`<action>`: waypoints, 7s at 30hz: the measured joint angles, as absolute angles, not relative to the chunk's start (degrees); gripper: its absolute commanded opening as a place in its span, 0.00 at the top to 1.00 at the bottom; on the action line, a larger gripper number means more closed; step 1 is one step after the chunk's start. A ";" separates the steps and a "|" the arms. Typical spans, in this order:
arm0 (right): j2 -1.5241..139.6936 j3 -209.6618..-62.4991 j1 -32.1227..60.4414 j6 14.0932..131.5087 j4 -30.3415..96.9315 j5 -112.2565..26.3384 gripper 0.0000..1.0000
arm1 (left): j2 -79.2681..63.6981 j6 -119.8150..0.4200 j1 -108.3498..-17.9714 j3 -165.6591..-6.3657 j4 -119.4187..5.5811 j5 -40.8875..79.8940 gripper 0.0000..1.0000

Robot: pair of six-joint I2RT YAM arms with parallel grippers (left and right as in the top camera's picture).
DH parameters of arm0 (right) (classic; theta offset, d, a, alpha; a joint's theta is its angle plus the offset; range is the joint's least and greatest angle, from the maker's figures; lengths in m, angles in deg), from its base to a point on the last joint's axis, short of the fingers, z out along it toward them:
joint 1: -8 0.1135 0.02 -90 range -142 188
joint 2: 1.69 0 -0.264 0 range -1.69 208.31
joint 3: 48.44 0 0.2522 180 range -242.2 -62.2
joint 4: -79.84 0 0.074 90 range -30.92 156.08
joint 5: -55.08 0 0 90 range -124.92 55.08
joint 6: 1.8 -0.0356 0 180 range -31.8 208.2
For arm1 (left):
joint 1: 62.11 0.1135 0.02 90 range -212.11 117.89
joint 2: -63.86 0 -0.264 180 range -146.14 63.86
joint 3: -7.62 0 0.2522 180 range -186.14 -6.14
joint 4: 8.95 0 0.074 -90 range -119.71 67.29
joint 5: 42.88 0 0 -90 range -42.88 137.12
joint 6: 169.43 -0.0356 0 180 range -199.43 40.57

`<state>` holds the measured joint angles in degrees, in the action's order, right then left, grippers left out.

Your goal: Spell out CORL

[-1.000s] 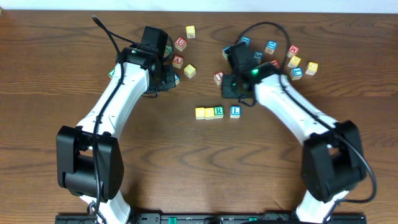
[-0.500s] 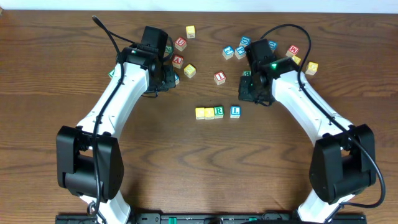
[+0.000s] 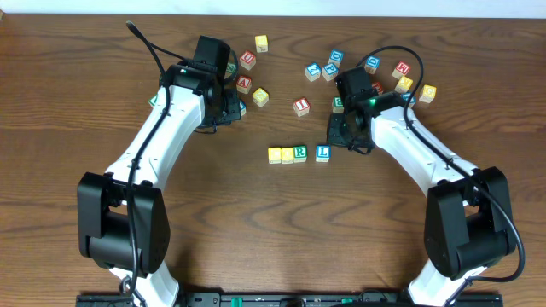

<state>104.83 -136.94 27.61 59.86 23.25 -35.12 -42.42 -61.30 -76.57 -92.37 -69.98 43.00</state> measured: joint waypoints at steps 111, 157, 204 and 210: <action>111.45 -136.51 35.07 61.72 35.54 -38.36 0.99 | -42.42 -61.33 -76.57 -92.37 -69.37 43.00 0.93; 111.45 -137.58 32.18 60.36 25.59 -38.53 0.99 | -42.42 -61.33 -76.57 -92.37 -69.34 43.00 0.93; 111.45 -137.58 33.62 60.23 25.26 -40.50 0.97 | -42.42 -61.30 -76.57 -92.37 -69.34 43.00 0.93; 111.45 -137.58 33.16 60.50 25.90 -40.48 0.98 | -42.42 -61.33 -76.57 -92.37 -69.34 43.00 0.93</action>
